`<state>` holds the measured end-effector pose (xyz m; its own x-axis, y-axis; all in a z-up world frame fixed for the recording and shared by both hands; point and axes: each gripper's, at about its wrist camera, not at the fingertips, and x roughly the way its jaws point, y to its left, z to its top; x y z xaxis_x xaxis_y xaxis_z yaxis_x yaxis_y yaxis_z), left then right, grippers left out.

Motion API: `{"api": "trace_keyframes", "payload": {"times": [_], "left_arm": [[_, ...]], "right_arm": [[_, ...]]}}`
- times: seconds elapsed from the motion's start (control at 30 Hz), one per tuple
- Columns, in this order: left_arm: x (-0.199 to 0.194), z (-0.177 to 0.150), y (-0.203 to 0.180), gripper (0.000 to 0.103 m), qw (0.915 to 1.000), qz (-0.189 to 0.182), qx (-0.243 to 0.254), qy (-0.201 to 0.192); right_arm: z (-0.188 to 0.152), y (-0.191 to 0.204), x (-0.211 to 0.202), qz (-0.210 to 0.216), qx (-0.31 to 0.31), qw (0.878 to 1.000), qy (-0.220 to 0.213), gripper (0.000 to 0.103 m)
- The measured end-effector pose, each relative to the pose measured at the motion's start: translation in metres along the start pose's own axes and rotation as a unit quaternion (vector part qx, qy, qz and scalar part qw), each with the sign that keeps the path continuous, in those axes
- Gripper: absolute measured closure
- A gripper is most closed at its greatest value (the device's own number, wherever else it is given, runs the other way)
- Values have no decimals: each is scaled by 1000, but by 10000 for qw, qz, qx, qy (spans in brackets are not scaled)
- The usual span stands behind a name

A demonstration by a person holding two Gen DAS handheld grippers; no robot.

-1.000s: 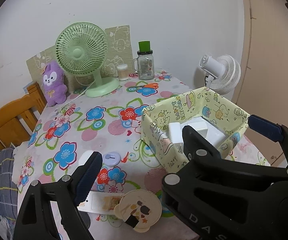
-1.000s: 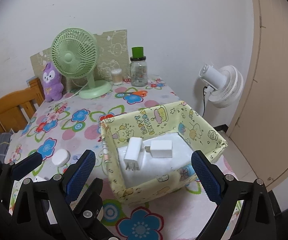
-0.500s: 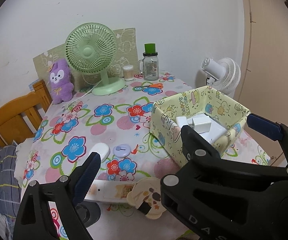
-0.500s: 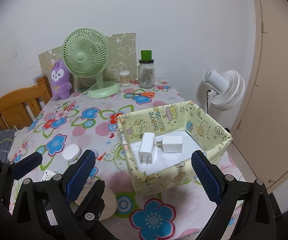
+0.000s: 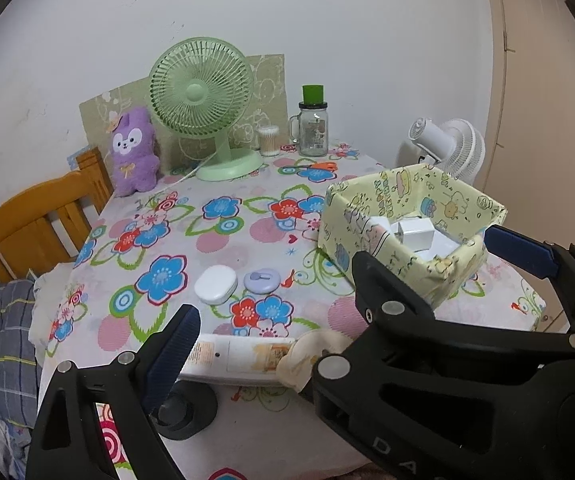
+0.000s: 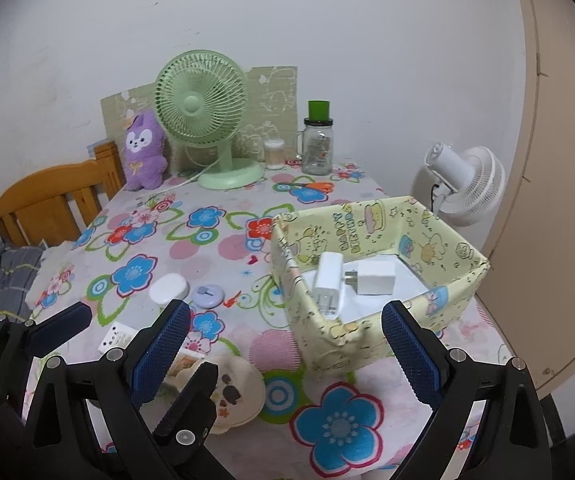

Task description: Organize rigid objects

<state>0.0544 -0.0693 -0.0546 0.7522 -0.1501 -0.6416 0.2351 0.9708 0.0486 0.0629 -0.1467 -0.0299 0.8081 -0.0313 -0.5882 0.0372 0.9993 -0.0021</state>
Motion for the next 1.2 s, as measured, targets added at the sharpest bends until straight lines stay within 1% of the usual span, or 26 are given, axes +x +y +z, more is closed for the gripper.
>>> {"api": "trace_keyframes", "payload": {"times": [0.13, 0.23, 0.37, 0.63, 0.73, 0.8, 1.0, 1.2], "left_arm": [[5, -9, 4, 8, 10000, 2, -2, 48], [9, -16, 6, 8, 9999, 156, -29, 30], [16, -24, 8, 8, 9999, 92, -102, 70], [31, -41, 5, 8, 9997, 11, -177, 186], [38, -48, 3, 8, 9993, -15, -214, 315], [41, -50, 2, 8, 9990, -36, -230, 381], [50, -54, -1, 8, 9987, -18, -270, 436], [59, -53, -10, 8, 9984, -89, -264, 499]], "right_arm": [[-10, 5, 4, 44, -64, 10000, 23, 6], [-17, 7, 8, 81, -54, 9999, 46, 8], [-25, 7, 14, 107, -74, 9999, 101, 12], [-44, 4, 28, 129, -60, 9995, 265, 12], [-51, 3, 34, 135, -71, 9992, 366, 12], [-55, 2, 39, 139, -76, 9988, 464, 12], [-59, -2, 48, 147, -65, 9984, 540, 12], [-62, -11, 58, 137, 53, 9977, 667, 12]]}}
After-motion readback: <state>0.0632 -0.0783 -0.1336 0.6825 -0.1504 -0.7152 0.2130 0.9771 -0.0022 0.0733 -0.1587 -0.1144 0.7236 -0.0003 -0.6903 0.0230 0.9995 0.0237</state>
